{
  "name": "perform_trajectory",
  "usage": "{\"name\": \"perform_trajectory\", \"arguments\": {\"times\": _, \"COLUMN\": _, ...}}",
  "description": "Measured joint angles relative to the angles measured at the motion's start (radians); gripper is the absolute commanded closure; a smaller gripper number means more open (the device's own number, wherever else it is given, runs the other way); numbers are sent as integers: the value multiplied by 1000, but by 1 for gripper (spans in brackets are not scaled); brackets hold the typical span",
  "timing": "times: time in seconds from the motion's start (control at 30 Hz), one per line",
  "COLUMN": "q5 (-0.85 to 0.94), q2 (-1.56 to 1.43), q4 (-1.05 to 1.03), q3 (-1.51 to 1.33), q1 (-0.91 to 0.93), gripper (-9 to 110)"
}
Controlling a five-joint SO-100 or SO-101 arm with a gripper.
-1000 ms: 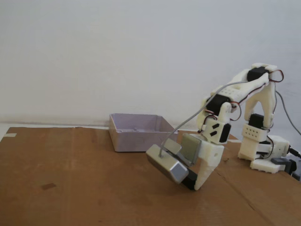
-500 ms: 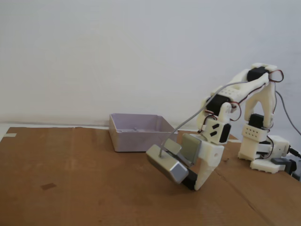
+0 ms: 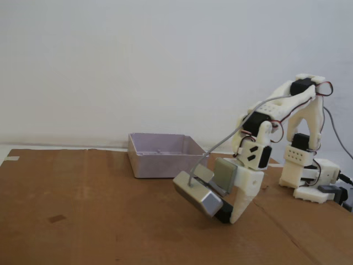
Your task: Grasp a block and put it in the box.
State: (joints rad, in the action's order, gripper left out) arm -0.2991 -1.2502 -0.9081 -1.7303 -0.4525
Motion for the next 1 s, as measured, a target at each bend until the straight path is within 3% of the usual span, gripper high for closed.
{"name": "perform_trajectory", "arguments": {"times": 0.37, "q5": 0, "q2": 0, "q4": 0, "q3": 0, "q1": 3, "gripper": 88}}
{"name": "perform_trajectory", "arguments": {"times": 1.0, "q5": 0, "q2": 0, "q4": 0, "q3": 0, "q1": 3, "gripper": 89}}
